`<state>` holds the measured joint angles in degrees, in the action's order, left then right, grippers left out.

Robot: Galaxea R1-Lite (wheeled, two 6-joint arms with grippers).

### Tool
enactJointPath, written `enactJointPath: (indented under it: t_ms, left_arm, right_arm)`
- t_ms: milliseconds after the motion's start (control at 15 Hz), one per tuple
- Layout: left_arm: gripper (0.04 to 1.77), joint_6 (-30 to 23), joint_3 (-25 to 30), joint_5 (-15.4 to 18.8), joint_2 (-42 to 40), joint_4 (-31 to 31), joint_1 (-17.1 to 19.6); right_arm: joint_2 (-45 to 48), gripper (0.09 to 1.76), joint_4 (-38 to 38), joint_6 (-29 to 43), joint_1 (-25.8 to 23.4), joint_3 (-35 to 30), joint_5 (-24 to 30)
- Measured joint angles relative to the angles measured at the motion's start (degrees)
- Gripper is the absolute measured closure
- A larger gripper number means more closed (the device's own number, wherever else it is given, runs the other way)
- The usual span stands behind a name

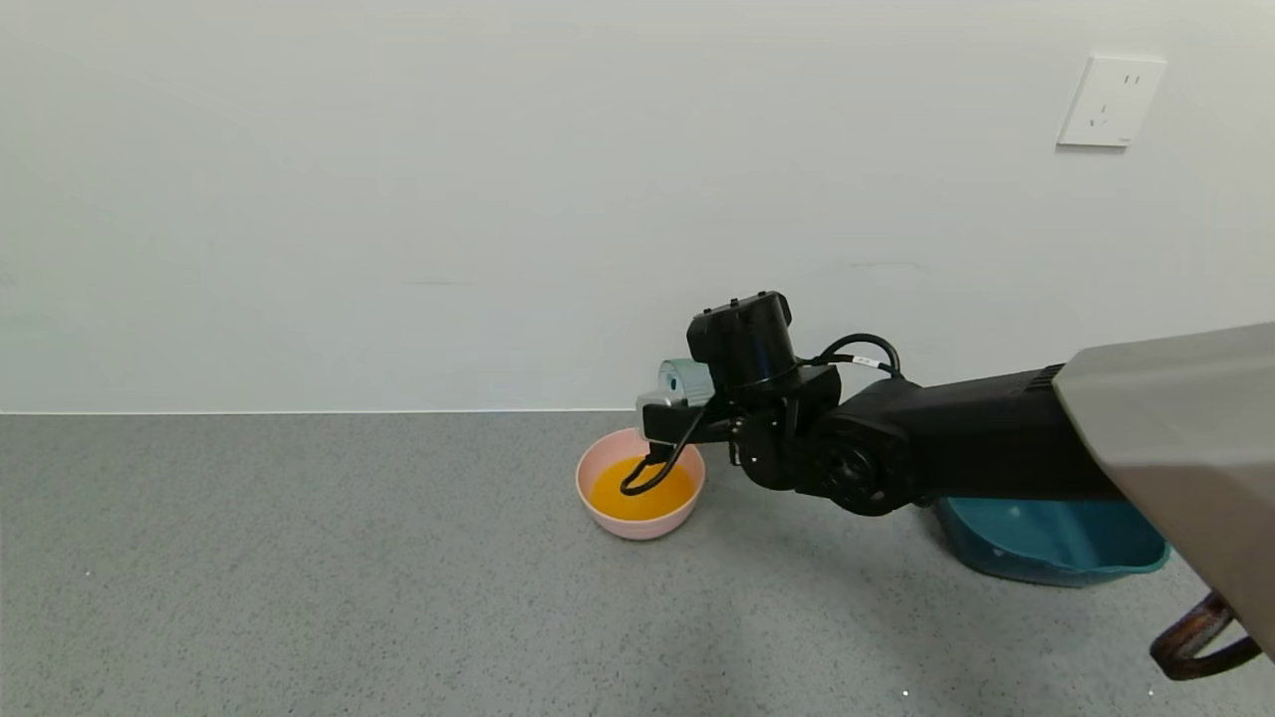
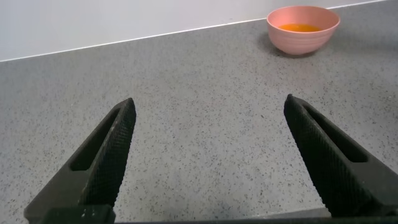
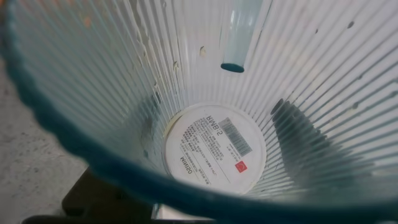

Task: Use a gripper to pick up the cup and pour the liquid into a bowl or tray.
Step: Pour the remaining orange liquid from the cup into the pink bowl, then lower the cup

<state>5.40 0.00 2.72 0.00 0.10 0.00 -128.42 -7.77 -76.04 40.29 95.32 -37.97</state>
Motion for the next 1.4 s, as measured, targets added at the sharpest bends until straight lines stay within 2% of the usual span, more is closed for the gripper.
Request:
enactJointPath:
  t_ms: [200, 400, 667, 1000, 1267, 1400]
  left_arm:
    - [0.09, 0.02, 0.00, 0.00, 0.00, -0.02, 0.00]
    - [0.09, 0.02, 0.00, 0.00, 0.00, 0.00, 0.00]
    - [0.09, 0.02, 0.00, 0.00, 0.00, -0.02, 0.00]
    - [0.09, 0.02, 0.00, 0.00, 0.00, 0.00, 0.00]
    - [0.09, 0.02, 0.00, 0.00, 0.00, 0.00, 0.00]
    - [0.09, 0.02, 0.00, 0.00, 0.00, 0.00, 0.00]
  right_arm:
    - [3.61, 0.53, -0.22, 5.81, -0.79, -4.85, 0.24]
    - [7.33, 0.53, -0.37, 15.57, -2.47, -9.19, 1.23]
    - [9.70, 0.53, 0.44, 34.49, -2.97, -11.82, 1.87]
    - [11.25, 0.53, 0.35, 53.22, -2.93, -14.97, 1.97]
    - [11.72, 0.53, -1.27, 68.61, -2.58, -17.68, 2.12]
    - [11.72, 0.53, -4.74, 75.00, -2.26, -18.97, 3.28]
